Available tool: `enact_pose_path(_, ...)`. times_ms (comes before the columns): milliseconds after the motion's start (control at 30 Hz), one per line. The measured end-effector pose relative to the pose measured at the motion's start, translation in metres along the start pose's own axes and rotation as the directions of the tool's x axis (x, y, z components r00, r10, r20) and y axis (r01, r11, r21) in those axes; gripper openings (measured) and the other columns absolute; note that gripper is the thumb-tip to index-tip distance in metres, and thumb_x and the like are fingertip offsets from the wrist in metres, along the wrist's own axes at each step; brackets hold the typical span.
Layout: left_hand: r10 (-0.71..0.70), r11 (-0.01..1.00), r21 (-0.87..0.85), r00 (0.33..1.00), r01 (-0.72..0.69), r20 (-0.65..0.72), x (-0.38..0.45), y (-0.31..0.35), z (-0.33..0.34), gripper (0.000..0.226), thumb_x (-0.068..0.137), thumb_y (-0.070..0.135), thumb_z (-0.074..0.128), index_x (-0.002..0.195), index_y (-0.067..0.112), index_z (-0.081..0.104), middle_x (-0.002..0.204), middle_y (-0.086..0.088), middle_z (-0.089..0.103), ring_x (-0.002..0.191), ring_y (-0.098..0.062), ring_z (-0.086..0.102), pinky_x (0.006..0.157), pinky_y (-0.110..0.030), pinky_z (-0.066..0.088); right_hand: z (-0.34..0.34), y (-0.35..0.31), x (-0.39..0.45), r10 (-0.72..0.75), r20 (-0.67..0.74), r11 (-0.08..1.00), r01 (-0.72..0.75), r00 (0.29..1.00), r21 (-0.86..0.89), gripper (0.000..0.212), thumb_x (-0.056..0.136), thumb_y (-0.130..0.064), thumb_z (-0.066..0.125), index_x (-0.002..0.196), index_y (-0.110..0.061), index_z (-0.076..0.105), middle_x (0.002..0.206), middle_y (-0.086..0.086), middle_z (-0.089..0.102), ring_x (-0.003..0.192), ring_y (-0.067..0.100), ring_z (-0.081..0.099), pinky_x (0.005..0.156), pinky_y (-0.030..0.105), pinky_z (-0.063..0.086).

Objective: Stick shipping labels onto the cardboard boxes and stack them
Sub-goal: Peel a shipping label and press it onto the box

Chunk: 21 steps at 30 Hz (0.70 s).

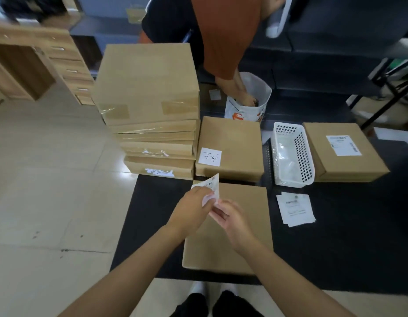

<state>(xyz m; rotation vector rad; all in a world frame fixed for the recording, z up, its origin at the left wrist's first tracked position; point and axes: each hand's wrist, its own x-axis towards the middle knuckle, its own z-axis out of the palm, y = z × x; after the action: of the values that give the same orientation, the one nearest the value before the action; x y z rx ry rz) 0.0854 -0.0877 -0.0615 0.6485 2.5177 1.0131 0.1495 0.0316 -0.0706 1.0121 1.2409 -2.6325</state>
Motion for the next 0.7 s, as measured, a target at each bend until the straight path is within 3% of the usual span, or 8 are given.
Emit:
enact_pose_path(133,-0.034,0.993,-0.115,0.999,0.033,-0.012,-0.006,-0.002,0.002,0.033,0.096,0.032,0.054,0.126,0.019,0.056,0.126,0.004,0.054,0.111,-0.011,0.053,0.095,-0.026,0.043,-0.002,0.004,-0.001,0.003,-0.013,1.0,-0.003,1.0,-0.027,0.026,0.094,-0.005,0.056,0.115,0.009,0.058,0.114,0.02,0.068,0.108,0.028,0.065,0.088,0.03,0.056)
enact_pose_path(300,-0.073,0.958,-0.284,0.993,0.044,-0.092,-0.007,-0.001,0.003,0.007,0.091,0.024,0.063,0.097,0.027,0.063,0.1,0.013,0.061,0.094,-0.001,0.059,0.083,-0.014,0.048,-0.004,0.004,-0.003,-0.062,0.003,0.972,0.061,0.998,-0.226,0.026,0.094,-0.019,0.058,0.108,0.001,0.066,0.096,0.01,0.067,0.091,0.017,0.062,0.08,0.02,0.054)
enact_pose_path(367,-0.102,0.937,-0.342,0.99,0.065,-0.092,-0.008,-0.001,0.002,0.011,0.09,0.017,0.064,0.09,0.029,0.064,0.092,0.014,0.065,0.088,0.002,0.061,0.077,-0.008,0.045,-0.004,0.002,-0.005,-0.079,0.032,0.968,0.084,0.996,-0.236,0.024,0.094,-0.018,0.057,0.107,0.0,0.068,0.094,0.008,0.068,0.09,0.015,0.063,0.078,0.019,0.054)
enact_pose_path(500,-0.122,0.921,-0.383,0.986,0.07,-0.115,-0.009,0.0,0.002,0.011,0.09,0.013,0.065,0.092,0.024,0.069,0.085,0.016,0.066,0.08,0.009,0.06,0.073,-0.005,0.044,-0.004,-0.002,-0.008,-0.098,0.066,0.957,0.112,0.993,-0.267,0.019,0.095,-0.016,0.057,0.101,-0.004,0.07,0.093,0.007,0.072,0.09,0.013,0.068,0.079,0.019,0.054)
enact_pose_path(700,-0.099,0.929,-0.365,0.989,0.052,-0.109,-0.008,0.005,0.002,0.016,0.091,0.016,0.063,0.103,0.017,0.073,0.089,0.016,0.067,0.083,0.011,0.06,0.073,-0.004,0.044,-0.003,-0.006,-0.006,-0.153,0.031,0.924,0.154,0.988,-0.349,0.018,0.092,-0.016,0.062,0.099,-0.002,0.071,0.085,0.005,0.073,0.082,0.01,0.068,0.078,0.02,0.053)
